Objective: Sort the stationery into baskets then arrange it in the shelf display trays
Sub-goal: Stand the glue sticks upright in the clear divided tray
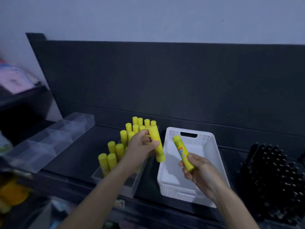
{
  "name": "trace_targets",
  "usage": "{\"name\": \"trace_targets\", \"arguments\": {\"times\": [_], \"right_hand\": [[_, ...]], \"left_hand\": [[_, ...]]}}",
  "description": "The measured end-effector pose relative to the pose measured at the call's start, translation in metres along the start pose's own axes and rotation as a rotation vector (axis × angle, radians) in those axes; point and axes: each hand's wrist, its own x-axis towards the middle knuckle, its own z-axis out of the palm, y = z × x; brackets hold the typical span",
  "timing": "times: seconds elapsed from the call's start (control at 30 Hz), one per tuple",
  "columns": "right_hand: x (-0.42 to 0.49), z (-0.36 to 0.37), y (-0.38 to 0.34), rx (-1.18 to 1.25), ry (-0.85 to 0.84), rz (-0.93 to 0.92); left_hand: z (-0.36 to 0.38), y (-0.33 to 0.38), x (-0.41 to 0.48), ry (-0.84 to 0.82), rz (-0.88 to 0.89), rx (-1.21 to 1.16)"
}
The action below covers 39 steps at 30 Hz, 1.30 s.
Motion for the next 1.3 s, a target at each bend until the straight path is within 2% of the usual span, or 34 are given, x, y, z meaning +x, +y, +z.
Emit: {"name": "trace_targets", "arguments": {"times": [0.17,0.23,0.37,0.47,0.53,0.6,0.83,1.07,1.3], "right_hand": [[-0.009,0.035,0.01,-0.129,-0.096,-0.079],[-0.011,0.049,0.013,-0.232,-0.086,-0.12],[-0.01,0.089,0.026,-0.649,0.074,-0.267],[-0.001,0.126,0.042,-1.062,0.203,-0.389],[0.006,0.146,0.054,-1.263,0.235,-0.393],[0.012,0.159,0.067,-1.353,0.231,-0.352],[0.02,0.17,0.082,-1.379,0.233,-0.249],[0.023,0.166,0.088,-1.425,0.181,-0.289],[0.021,0.16,0.095,-1.332,0.203,-0.325]], "left_hand": [[-0.054,0.016,-0.022,0.073,0.107,-0.015],[-0.077,0.019,-0.031,0.079,0.151,0.002],[-0.128,0.011,-0.046,0.043,0.172,0.05],[-0.161,-0.001,-0.05,-0.001,0.142,0.043],[-0.176,-0.01,-0.051,-0.04,0.117,0.051],[-0.187,-0.017,-0.05,-0.079,0.083,0.052],[-0.197,-0.034,-0.048,-0.112,-0.015,0.016],[-0.195,-0.041,-0.044,-0.081,0.007,0.035],[-0.183,-0.048,-0.042,-0.096,0.002,0.069]]}}
